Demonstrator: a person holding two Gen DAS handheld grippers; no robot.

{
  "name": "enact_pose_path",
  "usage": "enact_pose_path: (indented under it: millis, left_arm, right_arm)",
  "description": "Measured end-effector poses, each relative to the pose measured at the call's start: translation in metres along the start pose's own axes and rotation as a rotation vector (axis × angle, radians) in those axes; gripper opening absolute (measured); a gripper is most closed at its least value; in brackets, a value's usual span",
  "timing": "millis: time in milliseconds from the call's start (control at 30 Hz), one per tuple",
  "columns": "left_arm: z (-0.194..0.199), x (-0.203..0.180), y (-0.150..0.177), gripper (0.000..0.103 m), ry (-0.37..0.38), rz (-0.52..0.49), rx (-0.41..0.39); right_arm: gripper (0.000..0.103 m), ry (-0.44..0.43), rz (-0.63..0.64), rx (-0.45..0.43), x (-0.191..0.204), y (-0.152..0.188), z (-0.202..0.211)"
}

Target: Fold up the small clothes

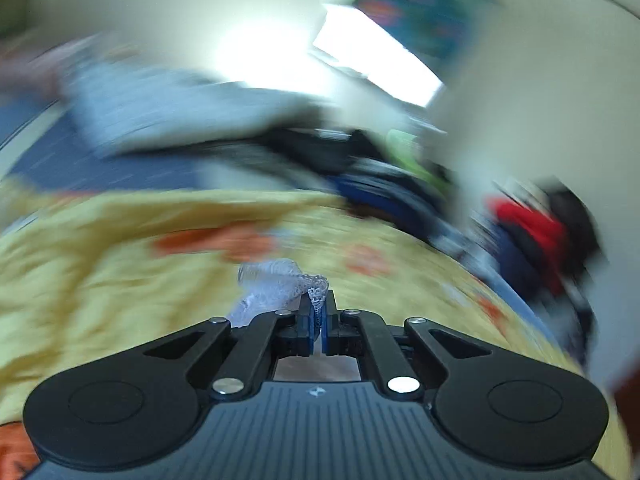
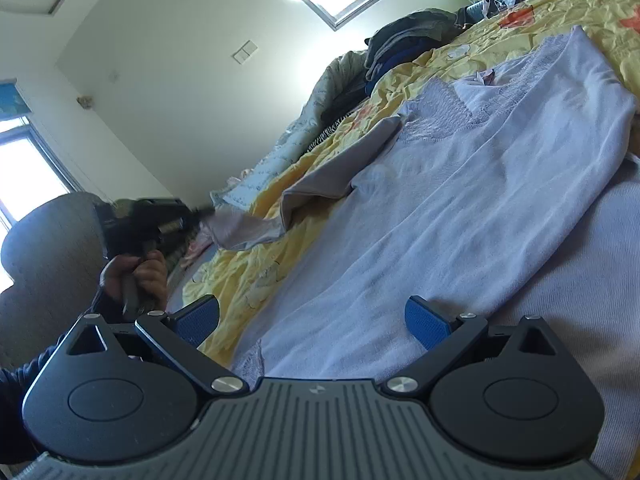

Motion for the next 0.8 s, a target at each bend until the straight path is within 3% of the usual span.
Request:
enact_pose_path:
  millis: [67, 167, 333, 433, 533, 700, 800]
  left_arm:
    - [0.01, -0.066, 0.044, 0.003, 0.18, -0.209, 0.089]
    - [0.011, -0.114, 0.111, 0.003, 0.301, -0.349, 0.21]
    - [0.004, -0.132, 0.173, 0.003, 0.261, -0.519, 0.293]
    - [0.003, -0.132, 0.187, 0.003, 0.242, -0.604, 0.319]
    - [0.006, -0.133, 0.196, 0.003, 0.231, -0.672, 0.307]
    - [0.006, -0.136, 0.204, 0.003, 0.222, -0.713, 0.294]
    - [0.008, -0.141, 0.213, 0.003, 0.224, -0.777, 0.287]
  right_arm:
    - [0.102, -0.019, -0.023, -0.015, -0.002, -0.001, 0.003]
    - [0.102, -0.041, -0.049, -0.032, -0.003, -0.003, 0.006]
    - [0.102, -0.082, -0.138, -0.051, -0.01, -0.008, 0.012]
    - [0.103, -0.088, -0.33, -0.044, -0.017, -0.018, 0.015]
    - [0.101, -0.213, -0.485, -0.059, -0.011, -0.031, 0.009]
    - [0.098, -0.164, -0.633, 0.052, -0.011, -0.03, -0.03]
    - [0.094, -0.124, -0.617, 0.064, -0.007, -0.032, -0.045]
Point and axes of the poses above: each gripper's, at about its wrist camera, not at the fingertips, and z roughly against the way its jaws point, x to its left, y to its underside, the point moved 8 cm from there along -z, roughly the way its jaws point, and after that the axes turned 6 degrees about z, right-handed, at the moved point
